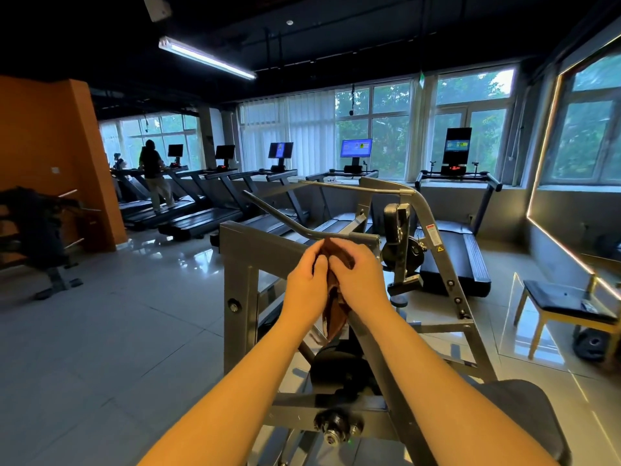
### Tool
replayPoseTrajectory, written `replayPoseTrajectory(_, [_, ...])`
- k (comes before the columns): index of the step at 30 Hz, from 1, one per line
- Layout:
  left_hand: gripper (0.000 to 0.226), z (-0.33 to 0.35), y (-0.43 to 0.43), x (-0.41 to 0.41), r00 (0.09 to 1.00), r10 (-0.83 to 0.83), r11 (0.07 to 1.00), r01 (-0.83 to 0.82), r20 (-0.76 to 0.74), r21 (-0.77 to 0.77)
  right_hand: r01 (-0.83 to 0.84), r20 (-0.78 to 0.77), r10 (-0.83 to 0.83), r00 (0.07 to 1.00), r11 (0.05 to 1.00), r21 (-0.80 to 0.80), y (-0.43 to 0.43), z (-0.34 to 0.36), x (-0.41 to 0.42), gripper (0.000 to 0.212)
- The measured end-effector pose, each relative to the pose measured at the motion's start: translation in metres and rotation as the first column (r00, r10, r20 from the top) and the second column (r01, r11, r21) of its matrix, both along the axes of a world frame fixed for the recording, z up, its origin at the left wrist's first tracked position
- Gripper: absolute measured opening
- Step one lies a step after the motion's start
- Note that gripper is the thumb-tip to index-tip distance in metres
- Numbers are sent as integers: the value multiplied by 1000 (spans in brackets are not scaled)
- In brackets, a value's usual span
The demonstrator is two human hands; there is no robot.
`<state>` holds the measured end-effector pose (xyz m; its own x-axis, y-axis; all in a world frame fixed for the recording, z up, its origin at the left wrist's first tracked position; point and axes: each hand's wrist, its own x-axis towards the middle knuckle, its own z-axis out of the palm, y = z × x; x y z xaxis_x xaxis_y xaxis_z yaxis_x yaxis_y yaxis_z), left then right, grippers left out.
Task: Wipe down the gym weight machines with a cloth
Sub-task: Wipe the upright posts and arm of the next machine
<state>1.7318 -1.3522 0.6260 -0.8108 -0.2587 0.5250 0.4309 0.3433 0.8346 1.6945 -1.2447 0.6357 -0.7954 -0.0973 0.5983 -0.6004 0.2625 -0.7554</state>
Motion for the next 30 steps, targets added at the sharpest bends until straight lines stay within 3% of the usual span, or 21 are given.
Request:
replayPoseTrajectory(4, [41, -4, -23, -4, 984, 176, 963, -180, -39, -200, 166, -76, -173, 982, 982, -85, -10, 22, -13, 25])
replayPoseTrajectory(9, [43, -16, -61, -22, 969, 247, 901, -237, -20, -364, 52, -4, -53, 999, 954, 296, -39, 20, -42, 30])
replayPoseTrajectory(13, [42, -24, -69, -31, 970, 235, 919, -244, -66, -311, -19, 12, 16, 1000, 913, 407, -58, 27, -56, 35])
replayPoseTrajectory(17, [42, -32, -74, -36, 954, 283, 951, -293, -97, -103, -58, -25, 83, 996, 852, 521, -89, 39, -61, 36])
replayPoseTrajectory(25, [47, -36, -48, -29, 955, 296, 915, -290, -22, -281, 148, -52, -139, 989, 898, 415, -45, 13, -47, 34])
replayPoseTrajectory(28, [47, -34, -36, -26, 966, 257, 946, -251, 1, -204, 178, -71, -164, 984, 895, 408, -46, 12, -42, 34])
replayPoseTrajectory(30, [48, -35, -30, -23, 973, 231, 964, -229, -4, -136, 115, -83, -87, 993, 887, 446, -52, 21, -41, 35])
